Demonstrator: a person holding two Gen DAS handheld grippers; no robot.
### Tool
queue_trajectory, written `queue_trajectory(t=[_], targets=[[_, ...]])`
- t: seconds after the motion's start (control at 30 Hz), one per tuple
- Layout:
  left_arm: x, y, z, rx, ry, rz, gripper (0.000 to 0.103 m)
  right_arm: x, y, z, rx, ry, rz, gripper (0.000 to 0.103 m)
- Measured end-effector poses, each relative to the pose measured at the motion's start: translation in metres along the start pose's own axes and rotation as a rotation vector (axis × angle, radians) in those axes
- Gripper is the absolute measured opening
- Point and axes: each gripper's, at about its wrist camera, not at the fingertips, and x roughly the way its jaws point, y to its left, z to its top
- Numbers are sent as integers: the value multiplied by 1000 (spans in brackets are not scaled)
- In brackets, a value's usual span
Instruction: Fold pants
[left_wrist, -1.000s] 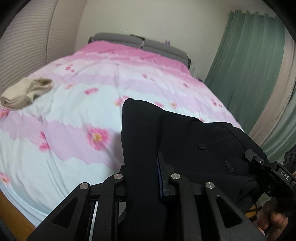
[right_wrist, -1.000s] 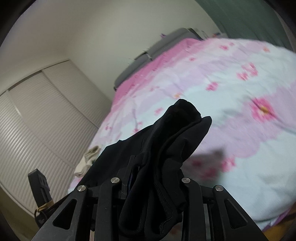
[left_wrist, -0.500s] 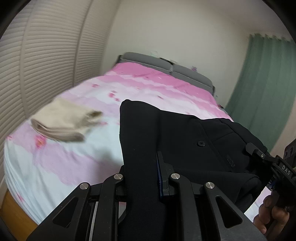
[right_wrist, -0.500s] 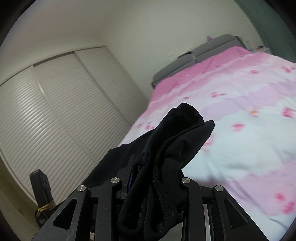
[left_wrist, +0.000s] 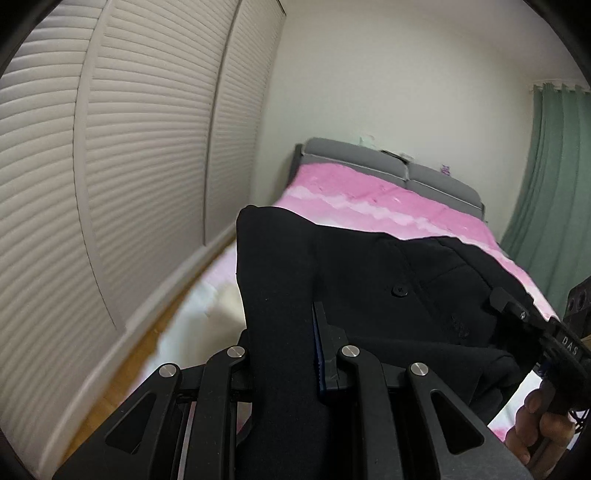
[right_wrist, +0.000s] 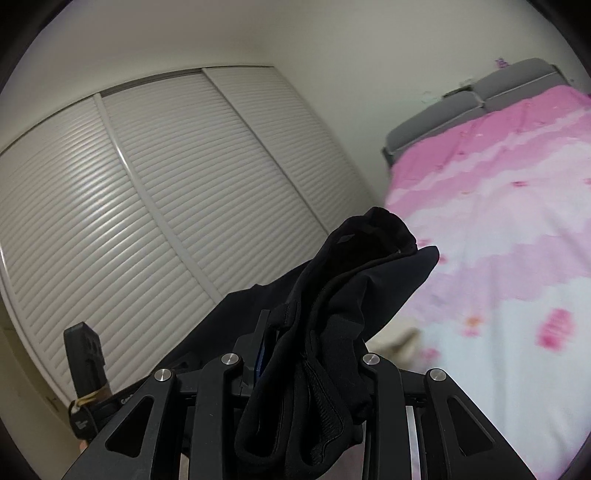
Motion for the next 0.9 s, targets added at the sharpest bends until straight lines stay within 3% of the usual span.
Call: queue_trajectory(t=[0.13,0.2,0.33,0.47,0.57,0.73,0.87,0.9], targets=[[55,42,-2,9,-13,-1,19,79,-3,-16,-8,8,0,30],[90,58,-20,11,-2,1,19,107,-18,-30,9,23,-16,30],[149,77,-73,-22,131,14,20,154,-57,-77,93,137,-105,30],[148,72,-98,18,96,10,25,148,-85,-127,146,155,-192,30],[152,77,-110,27,122,42,30,141,-87,-142,130,140,-222,30],[160,85,-115,-3,141,100,53,146,-95,-146,73,166,-256,36],[135,79,-107,-13,109,124,57,148,-89,-141,30,209,-245,45],[123,76,-106,7,92,148,57,144,-87,-139,24,215,-248,51]])
